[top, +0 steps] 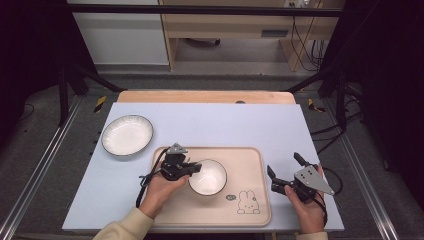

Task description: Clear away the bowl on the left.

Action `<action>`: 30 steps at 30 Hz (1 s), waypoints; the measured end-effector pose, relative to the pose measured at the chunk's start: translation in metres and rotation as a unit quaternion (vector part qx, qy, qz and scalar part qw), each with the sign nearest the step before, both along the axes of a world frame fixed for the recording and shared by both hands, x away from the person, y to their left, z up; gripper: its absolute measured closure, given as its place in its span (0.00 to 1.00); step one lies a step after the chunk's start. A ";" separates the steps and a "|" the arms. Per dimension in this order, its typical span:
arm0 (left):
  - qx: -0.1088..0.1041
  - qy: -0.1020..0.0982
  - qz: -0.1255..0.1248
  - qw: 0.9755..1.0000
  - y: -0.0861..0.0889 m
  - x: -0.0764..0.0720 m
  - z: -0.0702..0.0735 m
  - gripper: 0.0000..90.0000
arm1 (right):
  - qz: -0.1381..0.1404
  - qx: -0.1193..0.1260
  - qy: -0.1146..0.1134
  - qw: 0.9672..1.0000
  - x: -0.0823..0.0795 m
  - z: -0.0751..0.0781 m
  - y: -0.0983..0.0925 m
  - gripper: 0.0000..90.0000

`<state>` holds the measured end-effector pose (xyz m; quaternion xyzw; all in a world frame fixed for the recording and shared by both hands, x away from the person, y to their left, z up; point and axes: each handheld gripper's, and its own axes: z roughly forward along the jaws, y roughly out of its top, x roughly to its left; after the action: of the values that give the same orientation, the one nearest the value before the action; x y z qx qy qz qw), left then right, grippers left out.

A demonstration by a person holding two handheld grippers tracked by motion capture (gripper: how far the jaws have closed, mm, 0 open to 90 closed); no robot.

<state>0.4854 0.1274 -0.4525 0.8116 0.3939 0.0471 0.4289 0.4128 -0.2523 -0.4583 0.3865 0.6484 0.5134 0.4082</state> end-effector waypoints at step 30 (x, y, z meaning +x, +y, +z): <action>0.019 -0.061 -0.008 0.998 -0.003 -0.009 0.005 0.72 | 0.004 0.002 0.005 1.000 0.000 0.000 0.001 0.04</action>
<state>0.4766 0.1248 -0.4471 0.8184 0.3593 0.1007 0.4371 0.4128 -0.2512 -0.4585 0.3868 0.6510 0.5145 0.4023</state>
